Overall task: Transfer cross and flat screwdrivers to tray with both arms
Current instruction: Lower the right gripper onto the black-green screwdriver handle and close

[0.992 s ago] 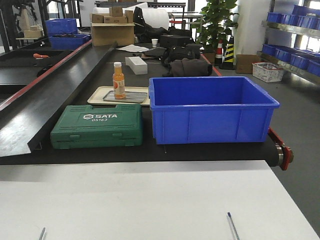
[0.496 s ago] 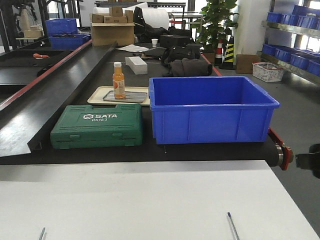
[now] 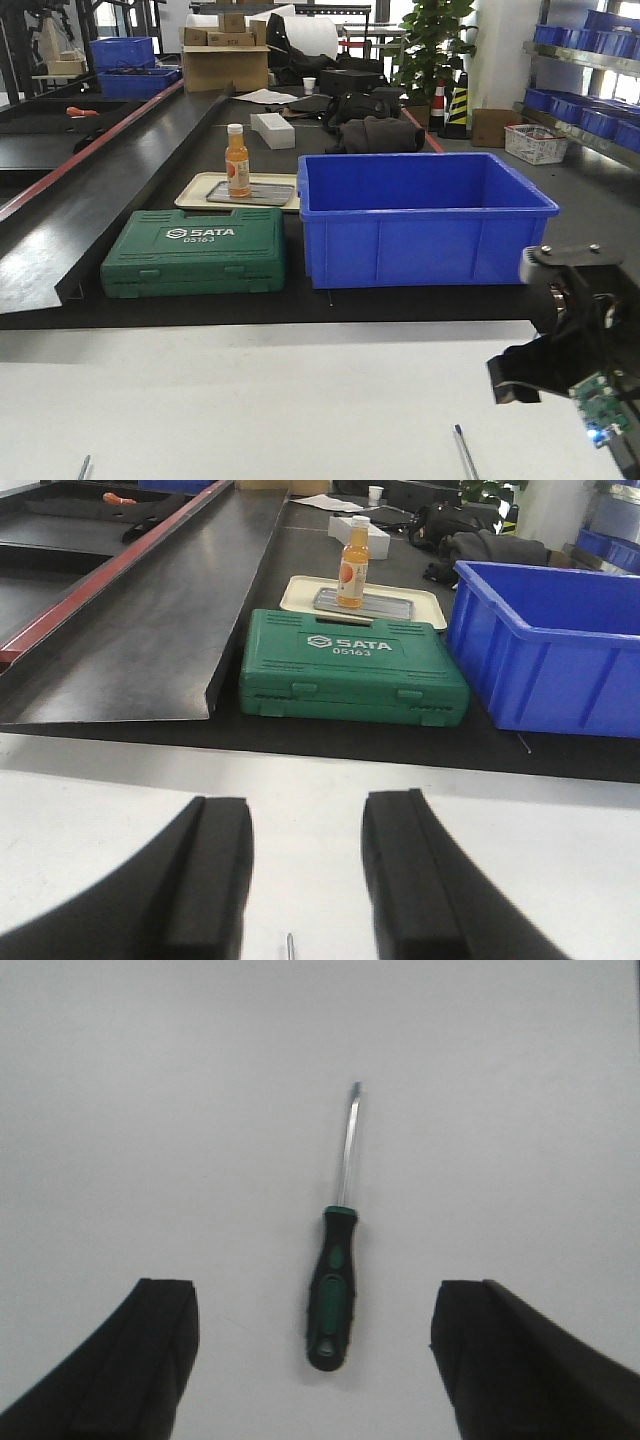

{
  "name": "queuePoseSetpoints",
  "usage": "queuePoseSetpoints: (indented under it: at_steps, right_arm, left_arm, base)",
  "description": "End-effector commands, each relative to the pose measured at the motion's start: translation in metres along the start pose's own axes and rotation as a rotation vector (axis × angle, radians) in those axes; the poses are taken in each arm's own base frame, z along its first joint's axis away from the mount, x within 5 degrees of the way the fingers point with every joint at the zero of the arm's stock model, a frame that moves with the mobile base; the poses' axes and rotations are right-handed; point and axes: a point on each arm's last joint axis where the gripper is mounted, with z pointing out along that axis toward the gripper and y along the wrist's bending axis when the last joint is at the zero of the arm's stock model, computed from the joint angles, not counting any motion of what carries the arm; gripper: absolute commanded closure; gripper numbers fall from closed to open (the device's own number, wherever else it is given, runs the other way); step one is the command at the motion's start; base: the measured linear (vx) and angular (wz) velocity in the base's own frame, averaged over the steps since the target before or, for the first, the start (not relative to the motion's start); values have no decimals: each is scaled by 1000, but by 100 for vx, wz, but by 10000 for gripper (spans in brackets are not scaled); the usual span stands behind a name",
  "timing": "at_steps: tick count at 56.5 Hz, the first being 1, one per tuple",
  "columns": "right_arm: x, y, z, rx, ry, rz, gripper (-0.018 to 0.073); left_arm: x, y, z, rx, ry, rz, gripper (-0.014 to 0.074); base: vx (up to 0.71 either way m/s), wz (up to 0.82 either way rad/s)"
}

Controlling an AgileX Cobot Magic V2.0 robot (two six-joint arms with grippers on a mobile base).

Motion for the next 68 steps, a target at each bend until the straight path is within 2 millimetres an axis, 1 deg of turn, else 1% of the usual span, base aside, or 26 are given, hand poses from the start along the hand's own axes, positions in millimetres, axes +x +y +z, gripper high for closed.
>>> queuePoseSetpoints:
  at_steps: [1,8,23,32,38,52,60,68]
  right_arm:
    - [-15,5,-4,-12,-97,7,21]
    - [-14,2,19,-2,-37,17,22]
    - [-7,-1,85,7,114,20,22]
    - [8,-6,127,33,251,4,22]
    - [18,-10,149,57,325,-13,24]
    - [30,-13,178,72,393,-3,30]
    - [34,-13,189,71,398,-2,30]
    - [36,-14,196,73,401,16,30]
  left_arm:
    - [-19,-3,-3,18,-112,-11,195]
    - [-18,-3,-3,18,-106,-11,195]
    - [-17,-3,-3,16,-93,-10,195]
    - [-16,-3,-3,14,-78,-10,195]
    - [-15,-3,-3,13,-65,-10,195]
    - [-14,-2,-3,11,-52,-10,195]
    - [-14,-2,-3,11,-52,-10,195]
    - [-13,-2,-3,11,-47,-10,195]
  base:
    - [0,0]
    - [0,0]
    - [0,0]
    - [0,0]
    - [0,0]
    - [0,0]
    - [0,0]
    - [0,0]
